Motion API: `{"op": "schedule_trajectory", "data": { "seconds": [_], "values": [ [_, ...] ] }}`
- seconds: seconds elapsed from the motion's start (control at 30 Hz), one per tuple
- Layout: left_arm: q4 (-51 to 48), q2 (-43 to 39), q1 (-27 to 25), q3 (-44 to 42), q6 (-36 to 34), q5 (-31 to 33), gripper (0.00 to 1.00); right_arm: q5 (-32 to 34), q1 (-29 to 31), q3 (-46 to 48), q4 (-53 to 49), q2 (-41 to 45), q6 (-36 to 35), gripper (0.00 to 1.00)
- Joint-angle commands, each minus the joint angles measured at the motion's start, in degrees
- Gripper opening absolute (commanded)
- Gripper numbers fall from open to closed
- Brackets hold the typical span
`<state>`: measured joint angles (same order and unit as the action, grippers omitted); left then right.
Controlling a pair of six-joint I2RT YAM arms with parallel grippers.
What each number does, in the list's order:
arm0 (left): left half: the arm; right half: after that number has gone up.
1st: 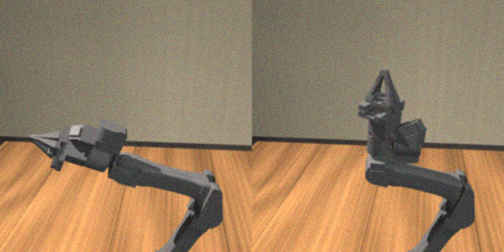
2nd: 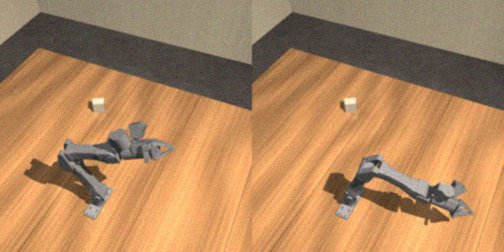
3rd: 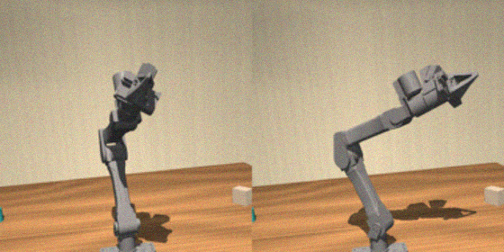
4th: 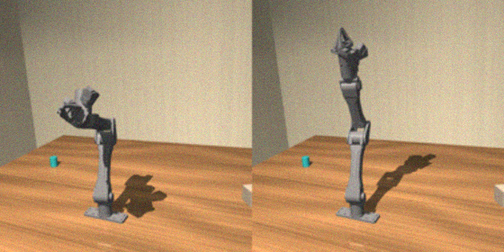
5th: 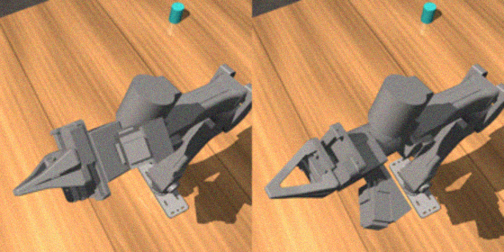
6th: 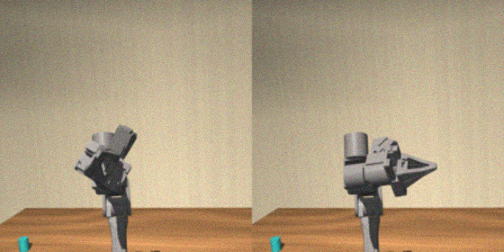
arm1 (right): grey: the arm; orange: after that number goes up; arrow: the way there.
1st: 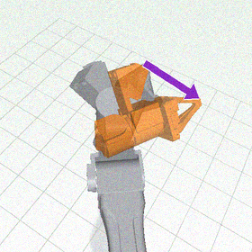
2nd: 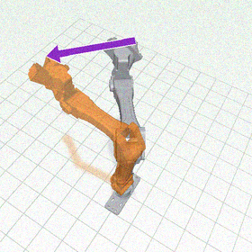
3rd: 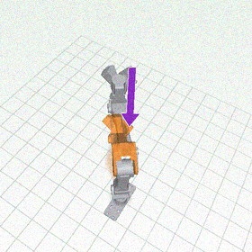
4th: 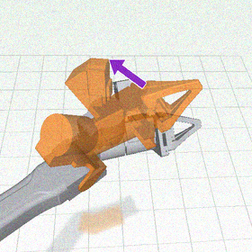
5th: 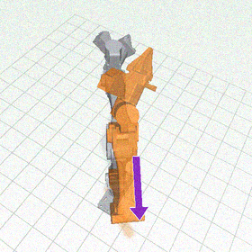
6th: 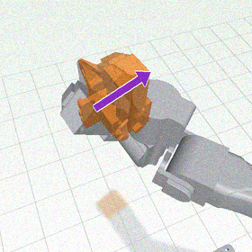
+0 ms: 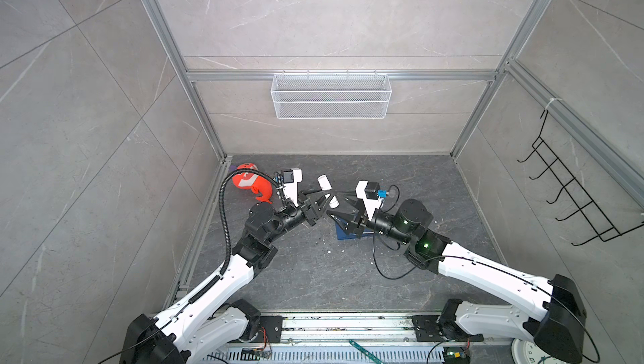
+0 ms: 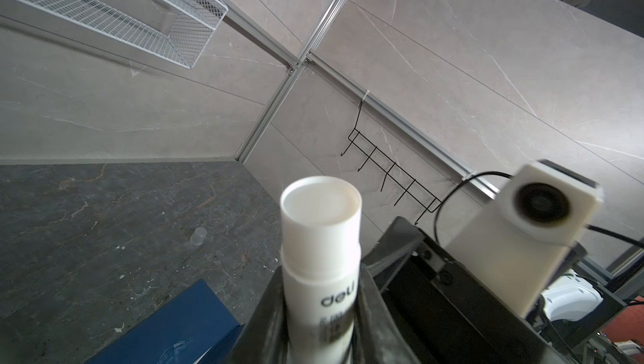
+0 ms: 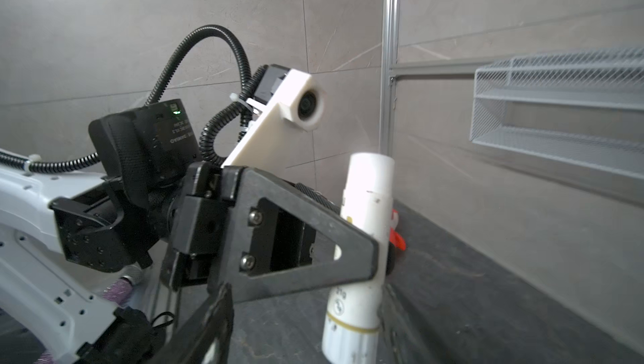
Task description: Place the letter into the envelope and seal it
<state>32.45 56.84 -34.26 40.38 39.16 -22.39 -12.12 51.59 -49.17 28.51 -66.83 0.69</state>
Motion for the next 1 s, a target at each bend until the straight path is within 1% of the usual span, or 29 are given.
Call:
{"op": "schedule_trajectory", "data": {
  "seconds": [0.0,0.17,0.23,0.33,0.43,0.57,0.87,0.97],
  "values": [
    [1.31,0.19,-0.04,1.63,0.87,1.37,0.0,15.14,2.46,4.67,4.34,2.11,-16.36,0.7],
    [0.87,0.44,-0.09,2.18,2.78,2.48,0.0,23.29,5.93,10.43,17.89,1.46,-24.99,0.71],
    [0.96,0.47,-0.06,2.23,3.33,2.7,0.0,25.04,6.94,11.43,21.49,0.35,-27.16,0.71],
    [1.2,0.25,-0.1,2.17,3.76,2.73,0.0,26.56,8.05,11.2,23.44,-1.3,-28.93,0.68],
    [1.55,0.06,-0.06,2.07,4.33,3.02,0.0,27.07,8.69,10.44,24.09,-2.72,-29.29,0.64],
    [2.55,0.06,-0.09,2.07,5.34,3.13,0.0,29.51,9.42,9.51,26.66,-5.05,-28.41,0.54],
    [3.9,0.02,-0.05,1.83,6.35,3.75,0.0,33.96,11.55,7.1,30.68,-10.44,-25.74,0.44],
    [3.98,-0.06,-0.09,1.73,6.44,3.79,0.0,35.46,11.78,6.39,31.49,-11.74,-25.07,0.38]
  ]
}}
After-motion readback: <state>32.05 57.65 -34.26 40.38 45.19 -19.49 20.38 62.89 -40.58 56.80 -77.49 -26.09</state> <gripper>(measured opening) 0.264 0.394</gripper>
